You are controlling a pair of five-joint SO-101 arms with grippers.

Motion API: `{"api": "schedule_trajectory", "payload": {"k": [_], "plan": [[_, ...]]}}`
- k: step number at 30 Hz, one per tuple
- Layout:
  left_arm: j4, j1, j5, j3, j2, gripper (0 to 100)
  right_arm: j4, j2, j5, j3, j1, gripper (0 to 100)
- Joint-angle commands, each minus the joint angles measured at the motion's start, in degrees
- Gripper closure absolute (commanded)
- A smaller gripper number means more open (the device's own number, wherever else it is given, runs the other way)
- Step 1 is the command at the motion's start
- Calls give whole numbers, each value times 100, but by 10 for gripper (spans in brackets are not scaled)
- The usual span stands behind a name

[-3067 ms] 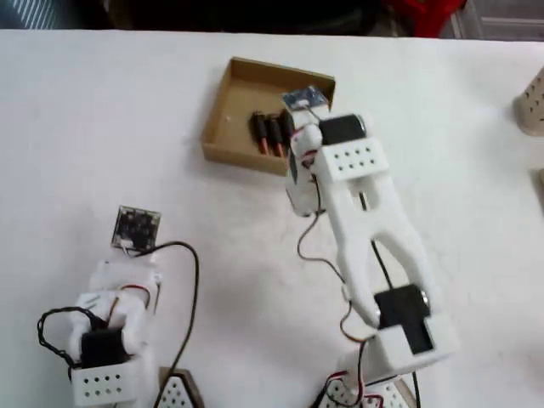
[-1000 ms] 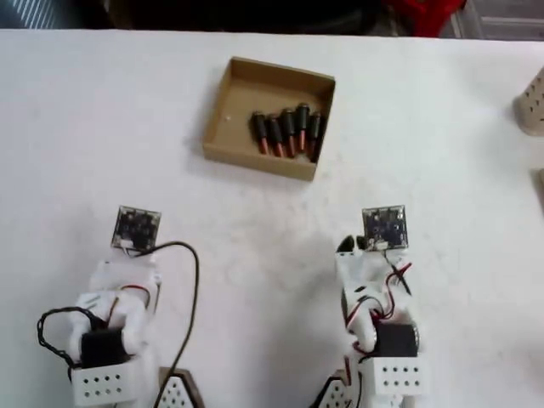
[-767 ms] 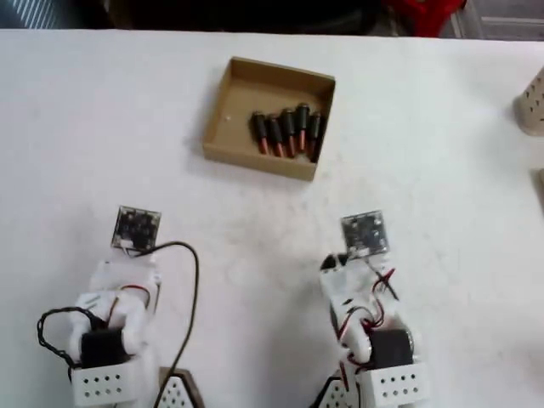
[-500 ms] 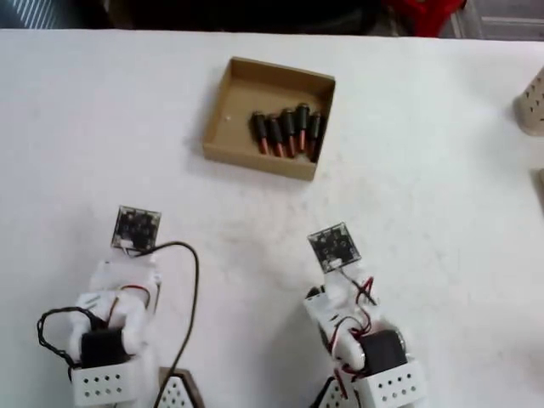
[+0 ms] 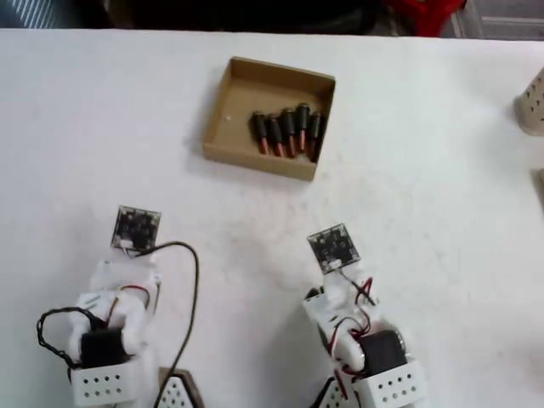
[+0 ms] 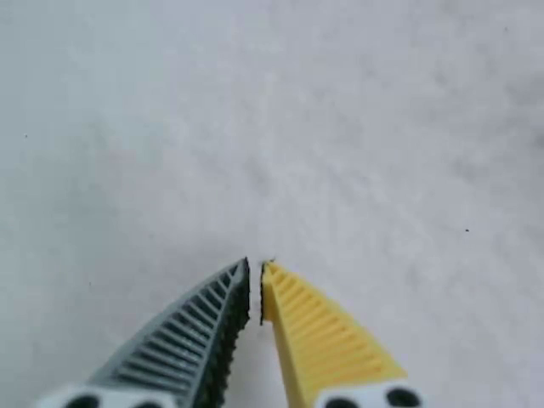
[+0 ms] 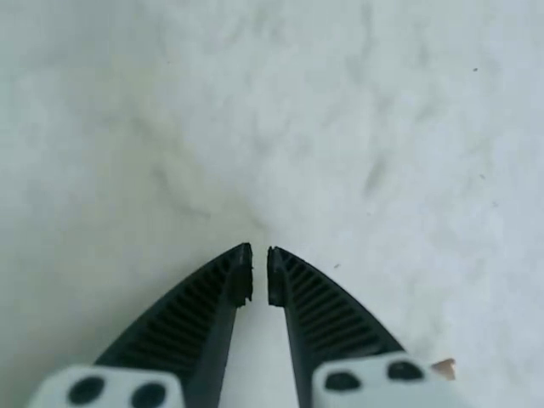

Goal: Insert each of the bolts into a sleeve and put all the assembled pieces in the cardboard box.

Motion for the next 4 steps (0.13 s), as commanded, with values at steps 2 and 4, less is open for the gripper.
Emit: {"api": "schedule_trajectory", "payload": {"k": [2,4], "plan": [[18,84,-18,0,-31,939,13,-57,79,18,-13,981],[18,84,-18,0,-31,939,13,-57,79,18,-13,978]]}}
